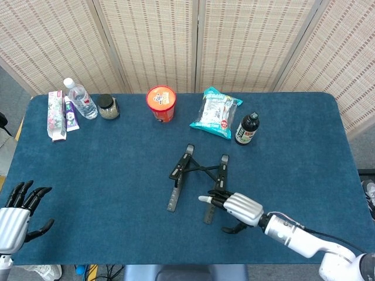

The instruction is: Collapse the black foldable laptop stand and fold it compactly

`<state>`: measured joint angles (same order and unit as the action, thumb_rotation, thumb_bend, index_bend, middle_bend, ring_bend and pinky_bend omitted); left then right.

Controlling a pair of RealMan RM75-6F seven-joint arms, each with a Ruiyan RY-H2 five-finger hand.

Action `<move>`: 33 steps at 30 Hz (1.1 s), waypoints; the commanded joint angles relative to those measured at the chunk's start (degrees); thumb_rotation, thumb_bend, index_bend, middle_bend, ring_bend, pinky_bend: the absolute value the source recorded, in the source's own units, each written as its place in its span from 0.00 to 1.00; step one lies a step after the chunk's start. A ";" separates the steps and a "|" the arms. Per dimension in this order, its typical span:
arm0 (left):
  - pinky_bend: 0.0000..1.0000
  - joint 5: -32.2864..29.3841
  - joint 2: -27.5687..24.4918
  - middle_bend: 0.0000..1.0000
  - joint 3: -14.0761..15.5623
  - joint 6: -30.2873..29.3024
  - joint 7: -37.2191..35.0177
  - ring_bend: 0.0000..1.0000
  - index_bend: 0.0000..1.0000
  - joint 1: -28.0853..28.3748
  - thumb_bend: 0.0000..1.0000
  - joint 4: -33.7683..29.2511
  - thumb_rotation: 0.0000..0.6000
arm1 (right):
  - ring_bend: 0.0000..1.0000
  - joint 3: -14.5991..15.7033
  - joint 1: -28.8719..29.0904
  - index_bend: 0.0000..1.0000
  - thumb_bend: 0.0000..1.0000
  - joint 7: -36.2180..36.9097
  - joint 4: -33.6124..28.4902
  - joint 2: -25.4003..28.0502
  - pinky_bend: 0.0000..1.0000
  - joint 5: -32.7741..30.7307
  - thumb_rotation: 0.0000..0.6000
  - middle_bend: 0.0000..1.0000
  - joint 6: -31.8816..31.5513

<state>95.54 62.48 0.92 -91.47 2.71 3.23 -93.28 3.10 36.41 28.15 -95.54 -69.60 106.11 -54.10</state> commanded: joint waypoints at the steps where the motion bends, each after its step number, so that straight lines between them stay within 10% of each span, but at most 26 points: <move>1: 0.03 0.02 0.00 0.22 -0.01 -0.11 -0.12 0.05 0.17 -0.07 0.18 0.10 1.00 | 0.03 -1.39 0.91 0.00 0.22 0.47 1.44 -1.74 0.14 -2.07 1.00 0.13 -0.19; 33: 0.03 -0.69 0.93 0.22 0.02 -0.12 -2.40 0.05 0.17 -0.65 0.18 2.67 1.00 | 0.01 -8.93 1.92 0.00 0.22 -2.17 9.58 -3.52 0.12 -18.00 1.00 0.09 -3.12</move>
<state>94.85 63.40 0.94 -91.59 0.31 2.58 -90.61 -5.80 38.34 25.99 -85.99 -73.10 88.14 -57.22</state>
